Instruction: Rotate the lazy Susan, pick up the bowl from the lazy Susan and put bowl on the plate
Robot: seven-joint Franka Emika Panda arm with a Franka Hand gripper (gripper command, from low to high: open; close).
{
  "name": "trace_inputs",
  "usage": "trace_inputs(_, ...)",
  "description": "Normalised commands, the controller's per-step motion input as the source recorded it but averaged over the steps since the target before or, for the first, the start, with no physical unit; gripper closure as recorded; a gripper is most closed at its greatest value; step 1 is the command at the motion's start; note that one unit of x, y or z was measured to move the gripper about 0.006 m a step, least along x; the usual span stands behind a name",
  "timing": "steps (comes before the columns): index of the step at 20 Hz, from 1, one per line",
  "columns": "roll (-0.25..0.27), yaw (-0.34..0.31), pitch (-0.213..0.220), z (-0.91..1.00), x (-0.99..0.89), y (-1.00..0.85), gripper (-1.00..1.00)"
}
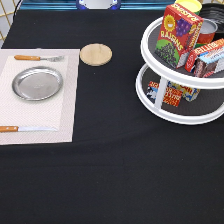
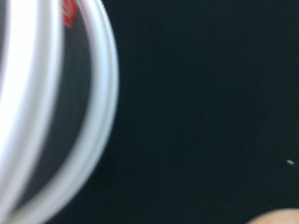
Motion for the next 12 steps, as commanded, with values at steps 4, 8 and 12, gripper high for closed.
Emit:
trace_inputs(4,0.223,-0.026,0.094,0.22,0.69,0.17,-1.0)
trace_inputs(8,0.247,0.0,0.042,0.16,0.55,0.14,-1.0)
trace_inputs(12,0.275,0.004,0.014,0.14,0.49,0.09,-1.0)
